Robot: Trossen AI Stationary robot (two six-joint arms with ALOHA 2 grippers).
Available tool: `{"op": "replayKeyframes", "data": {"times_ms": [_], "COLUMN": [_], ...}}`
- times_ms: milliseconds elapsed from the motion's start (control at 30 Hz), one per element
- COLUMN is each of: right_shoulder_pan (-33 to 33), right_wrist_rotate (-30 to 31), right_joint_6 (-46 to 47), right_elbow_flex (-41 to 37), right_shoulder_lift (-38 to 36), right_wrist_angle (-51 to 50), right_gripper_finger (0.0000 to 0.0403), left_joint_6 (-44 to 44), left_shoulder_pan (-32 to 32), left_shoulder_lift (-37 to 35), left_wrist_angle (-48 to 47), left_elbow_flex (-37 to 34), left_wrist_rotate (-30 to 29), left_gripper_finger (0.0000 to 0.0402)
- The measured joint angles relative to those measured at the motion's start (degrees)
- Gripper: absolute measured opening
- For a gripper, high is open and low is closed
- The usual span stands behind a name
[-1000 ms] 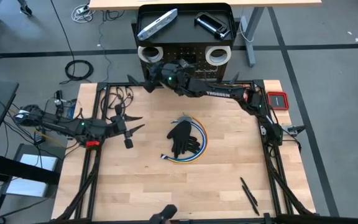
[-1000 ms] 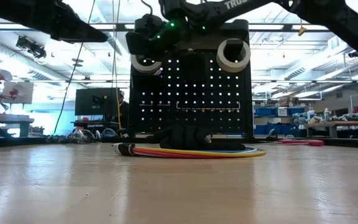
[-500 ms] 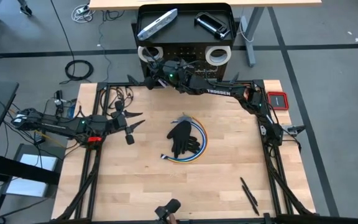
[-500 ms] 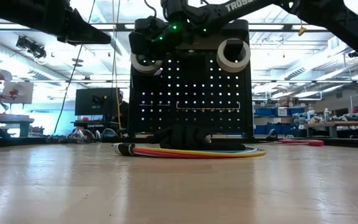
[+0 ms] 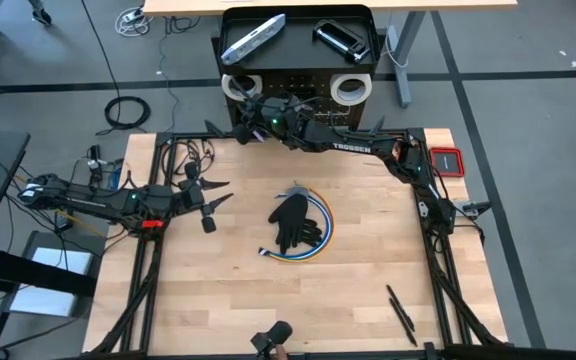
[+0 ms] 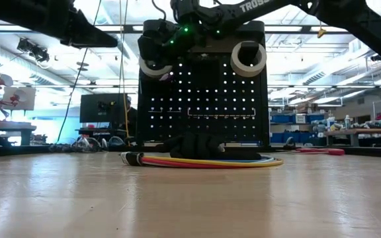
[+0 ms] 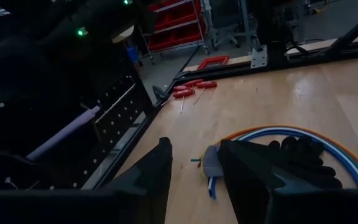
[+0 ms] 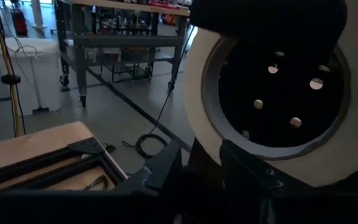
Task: Hang tools onto peg board
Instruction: Put the black pen into the black bin on the peg board
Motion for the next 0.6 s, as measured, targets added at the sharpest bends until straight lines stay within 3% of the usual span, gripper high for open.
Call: {"op": "replayKeyframes", "data": {"times_ms": [200, 400, 600], "right_shoulder_pan": [2.2, 10.5, 23.2], "right_wrist_rotate": [0.8, 1.3, 6.2], "right_joint_6": [-2.1, -3.9, 9.3], "right_elbow_flex": [-0.3, -0.1, -0.2], "right_shoulder_lift": [-3.7, -10.7, -12.5], "right_wrist_angle": [-9.6, -29.4, -53.1], "right_gripper_finger": [0.0141, 0.0155, 0.0152], "left_joint_6": [0.0, 0.0, -1.9], "left_shoulder_pan": [0.0, 0.0, 0.0], "left_shoulder_lift": [-0.5, -0.7, -0.7], "left_wrist_angle": [-2.6, -2.8, -2.7], "left_elbow_flex": [0.6, 0.7, 0.7], "left_wrist_rotate": [-0.8, -0.5, 4.0], "left_gripper_finger": [0.0145, 0.0145, 0.0145]}}
